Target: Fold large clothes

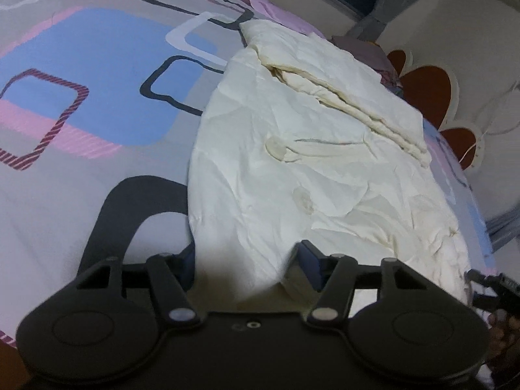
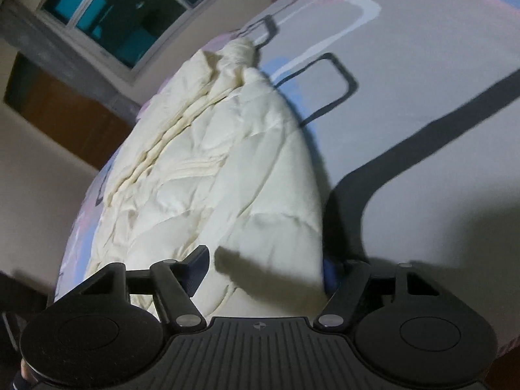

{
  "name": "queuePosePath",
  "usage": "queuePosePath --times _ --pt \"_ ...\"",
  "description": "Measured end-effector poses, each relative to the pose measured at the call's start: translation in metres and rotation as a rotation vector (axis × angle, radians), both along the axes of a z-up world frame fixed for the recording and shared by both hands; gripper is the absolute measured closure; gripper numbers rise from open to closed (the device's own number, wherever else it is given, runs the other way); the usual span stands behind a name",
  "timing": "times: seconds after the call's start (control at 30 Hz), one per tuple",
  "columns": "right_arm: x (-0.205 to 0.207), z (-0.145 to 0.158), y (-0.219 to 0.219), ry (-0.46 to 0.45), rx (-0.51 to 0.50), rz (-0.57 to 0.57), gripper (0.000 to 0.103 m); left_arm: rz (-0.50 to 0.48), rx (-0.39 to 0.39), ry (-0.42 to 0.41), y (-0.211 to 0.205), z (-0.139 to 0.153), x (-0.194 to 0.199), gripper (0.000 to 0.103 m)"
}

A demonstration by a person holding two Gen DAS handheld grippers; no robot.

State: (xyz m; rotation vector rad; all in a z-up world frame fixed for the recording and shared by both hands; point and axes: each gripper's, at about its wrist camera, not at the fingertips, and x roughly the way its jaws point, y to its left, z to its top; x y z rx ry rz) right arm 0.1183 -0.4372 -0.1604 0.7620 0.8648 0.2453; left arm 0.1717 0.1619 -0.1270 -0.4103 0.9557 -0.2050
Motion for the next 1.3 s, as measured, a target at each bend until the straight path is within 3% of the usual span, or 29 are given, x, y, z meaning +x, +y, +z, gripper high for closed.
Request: queuePosePath --times 0.17,0.23,0.3,0.33,0.37,0.4,0.47,0.63,0.73,0.97,1.3 --pt "0.02 -0.003 -0.006 -0.006 0.101 -0.023 0.034 0.002 -0.026 0.004 0.001 0.001 0.017 0.047" --pt "0.03 -0.005 0.0 0.007 0.082 0.006 0.034 -0.006 -0.033 0.009 -0.003 -0.004 0.025 0.047" --pt "0.034 -0.004 0.009 0.006 0.017 0.048 0.045 -0.012 -0.027 -0.004 -0.006 -0.007 0.027 0.051" --pt "0.034 -0.003 0.01 0.007 -0.012 0.061 0.059 -0.018 -0.006 -0.013 -0.008 -0.006 0.026 0.06" --pt "0.034 -0.003 0.009 0.015 -0.018 0.068 0.077 -0.022 0.015 -0.02 -0.009 -0.006 0.024 0.076" --pt "0.033 -0.004 0.009 0.014 -0.013 0.067 0.08 -0.02 0.008 -0.034 -0.008 -0.006 0.021 0.085" --pt "0.03 -0.004 0.007 0.0 -0.007 0.057 0.086 0.007 -0.014 -0.062 -0.003 -0.006 0.016 0.091" --pt "0.02 0.008 0.005 -0.051 0.01 0.041 0.089 0.045 -0.034 -0.135 -0.002 0.007 0.004 0.094" --pt "0.028 0.009 0.0 -0.022 0.067 0.025 0.089 0.067 -0.063 -0.092 0.003 0.005 0.014 0.094" --pt "0.048 0.063 -0.02 -0.173 0.26 -0.029 0.089 0.144 -0.228 -0.265 0.013 0.06 0.024 0.094" --pt "0.149 0.127 -0.033 -0.274 0.368 -0.061 0.089 0.156 -0.274 -0.449 0.0 0.129 0.115 0.094"
